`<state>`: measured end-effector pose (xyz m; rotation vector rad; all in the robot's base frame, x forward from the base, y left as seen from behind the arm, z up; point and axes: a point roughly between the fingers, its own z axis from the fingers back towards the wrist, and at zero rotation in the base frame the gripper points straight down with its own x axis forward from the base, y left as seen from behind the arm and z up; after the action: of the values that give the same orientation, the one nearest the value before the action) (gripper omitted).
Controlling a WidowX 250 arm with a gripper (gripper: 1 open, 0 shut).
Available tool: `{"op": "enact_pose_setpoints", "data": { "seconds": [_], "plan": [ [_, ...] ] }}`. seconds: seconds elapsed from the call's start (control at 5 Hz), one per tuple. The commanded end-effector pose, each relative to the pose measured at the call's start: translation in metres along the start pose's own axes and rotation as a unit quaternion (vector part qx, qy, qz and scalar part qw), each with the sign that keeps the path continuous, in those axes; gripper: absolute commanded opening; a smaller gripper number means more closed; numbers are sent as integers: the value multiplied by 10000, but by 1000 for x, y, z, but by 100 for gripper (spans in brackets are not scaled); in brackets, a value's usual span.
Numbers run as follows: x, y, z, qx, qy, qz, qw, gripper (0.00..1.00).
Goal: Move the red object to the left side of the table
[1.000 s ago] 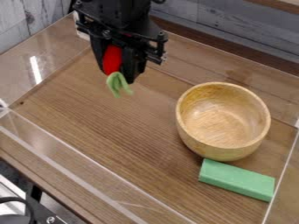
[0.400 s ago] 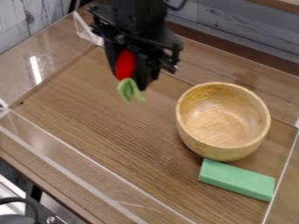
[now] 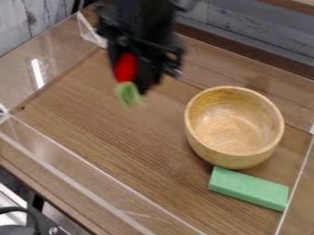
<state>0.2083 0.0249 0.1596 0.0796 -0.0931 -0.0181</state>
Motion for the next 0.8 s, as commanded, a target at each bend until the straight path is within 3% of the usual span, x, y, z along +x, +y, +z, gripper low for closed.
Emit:
{"op": "enact_pose_setpoints", "data": {
  "seconds": [0.0, 0.2, 0.6],
  "plan": [
    [-1, 49, -4, 140, -42, 534, 9985, 0],
    [1, 90, -16, 245, 7, 979, 9949, 0],
    [31, 82, -31, 232, 74, 842, 9962, 0]
  ]
}}
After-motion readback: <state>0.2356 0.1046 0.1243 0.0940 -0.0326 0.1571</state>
